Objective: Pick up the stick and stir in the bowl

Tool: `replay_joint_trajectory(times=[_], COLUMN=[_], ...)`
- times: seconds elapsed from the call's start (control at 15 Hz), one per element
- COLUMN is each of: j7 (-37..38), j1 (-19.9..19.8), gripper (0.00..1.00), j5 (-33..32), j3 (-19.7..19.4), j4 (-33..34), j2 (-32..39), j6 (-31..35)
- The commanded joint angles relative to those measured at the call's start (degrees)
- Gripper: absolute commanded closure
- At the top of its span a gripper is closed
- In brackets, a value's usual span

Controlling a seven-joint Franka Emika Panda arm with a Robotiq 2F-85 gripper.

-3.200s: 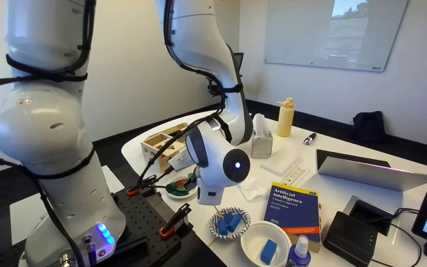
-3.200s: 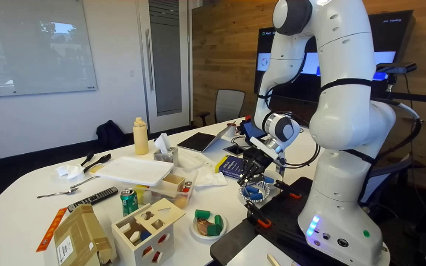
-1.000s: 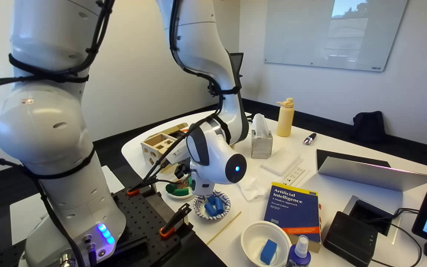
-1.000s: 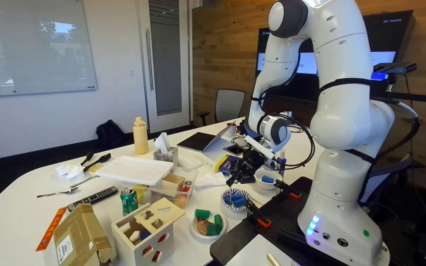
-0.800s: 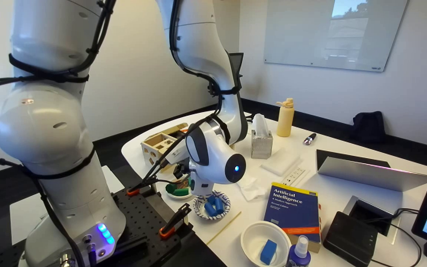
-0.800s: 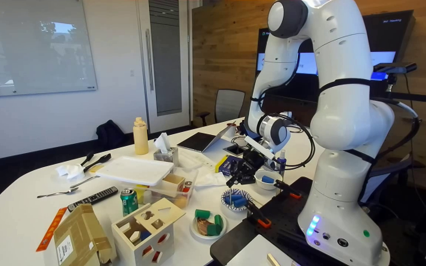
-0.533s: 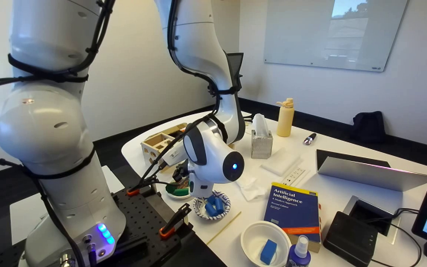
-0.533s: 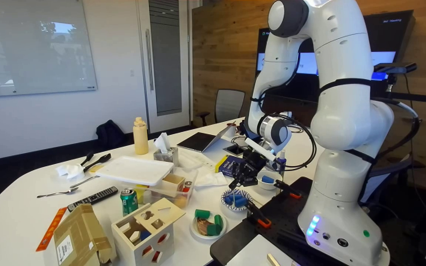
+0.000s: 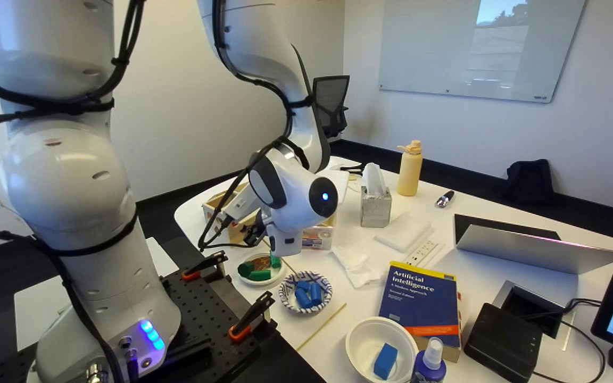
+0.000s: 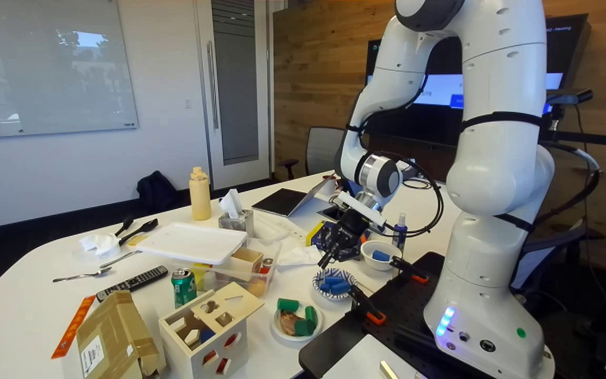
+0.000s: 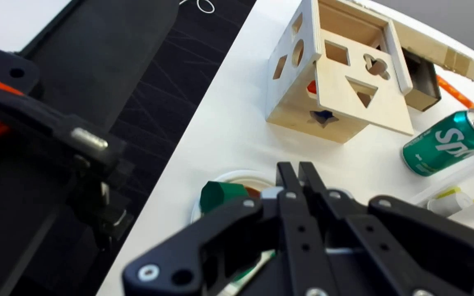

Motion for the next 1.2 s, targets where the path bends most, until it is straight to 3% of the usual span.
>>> replay_joint_trajectory(times=[0.0,0.33,0.6,1.13], j7=[4.75,4.85,1.91,-3.91], j1=[3.86,8.24,9.51,10.56], gripper=[0.98,0.98,0.98,0.98], j5=[-1.26,-2.77,-2.36,-0.99], j3=[3.8,9.18,11.65,14.25], j4=[-2.84,-1.99,-0.22,6.7], j2=[-6.55,-3.44,1.03,9.72], j6=[5.24,17.71,24.26,30.62])
